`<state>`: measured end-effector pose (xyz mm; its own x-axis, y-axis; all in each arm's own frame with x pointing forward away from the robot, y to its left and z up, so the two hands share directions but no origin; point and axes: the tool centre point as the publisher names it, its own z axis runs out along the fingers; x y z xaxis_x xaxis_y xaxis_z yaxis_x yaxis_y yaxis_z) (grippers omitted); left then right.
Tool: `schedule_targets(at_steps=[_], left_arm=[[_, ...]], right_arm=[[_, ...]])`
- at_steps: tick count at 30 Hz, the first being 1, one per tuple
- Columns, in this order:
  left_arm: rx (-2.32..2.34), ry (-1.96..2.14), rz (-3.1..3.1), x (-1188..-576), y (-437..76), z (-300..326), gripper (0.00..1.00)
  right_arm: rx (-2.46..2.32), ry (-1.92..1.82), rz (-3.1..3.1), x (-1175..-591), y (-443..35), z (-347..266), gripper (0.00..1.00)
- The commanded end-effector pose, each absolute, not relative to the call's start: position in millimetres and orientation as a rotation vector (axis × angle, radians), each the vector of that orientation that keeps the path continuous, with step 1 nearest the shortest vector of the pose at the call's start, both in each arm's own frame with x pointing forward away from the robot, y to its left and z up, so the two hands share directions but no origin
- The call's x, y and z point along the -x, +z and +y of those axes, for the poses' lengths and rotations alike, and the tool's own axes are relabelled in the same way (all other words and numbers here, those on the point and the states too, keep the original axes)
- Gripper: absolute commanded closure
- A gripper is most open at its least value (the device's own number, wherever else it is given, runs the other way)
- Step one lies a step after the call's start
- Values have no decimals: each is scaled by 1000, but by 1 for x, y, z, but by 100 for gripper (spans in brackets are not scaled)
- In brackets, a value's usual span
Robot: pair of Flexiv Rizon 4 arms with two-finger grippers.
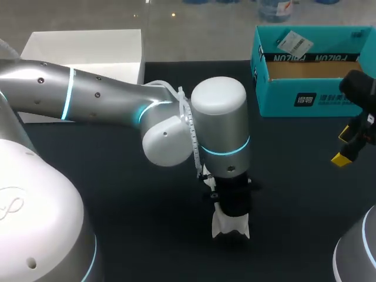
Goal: Take the shoe out of the shoebox, open the shoe tongue, remove and reinsert the insole, then place the shoe into the shoebox
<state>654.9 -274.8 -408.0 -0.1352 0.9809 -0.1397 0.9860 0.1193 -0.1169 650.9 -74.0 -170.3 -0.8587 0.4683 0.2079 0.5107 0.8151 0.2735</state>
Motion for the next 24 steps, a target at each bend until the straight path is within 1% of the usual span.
schedule_targets(at_steps=[1,8,13,24], left_arm=[[-2043,-249,2325,-655,-408,-275,100],[-2045,-200,2284,-663,-388,-273,100],[-2057,-174,2267,-665,-387,-276,100],[-2076,-156,2279,-661,-419,-277,100]], right_arm=[[777,-482,-2865,-653,-171,-73,0],[777,-482,-2865,-653,-171,-73,0],[777,-482,-2865,-653,-171,-73,0],[777,-482,-2865,-653,-171,-73,0]])
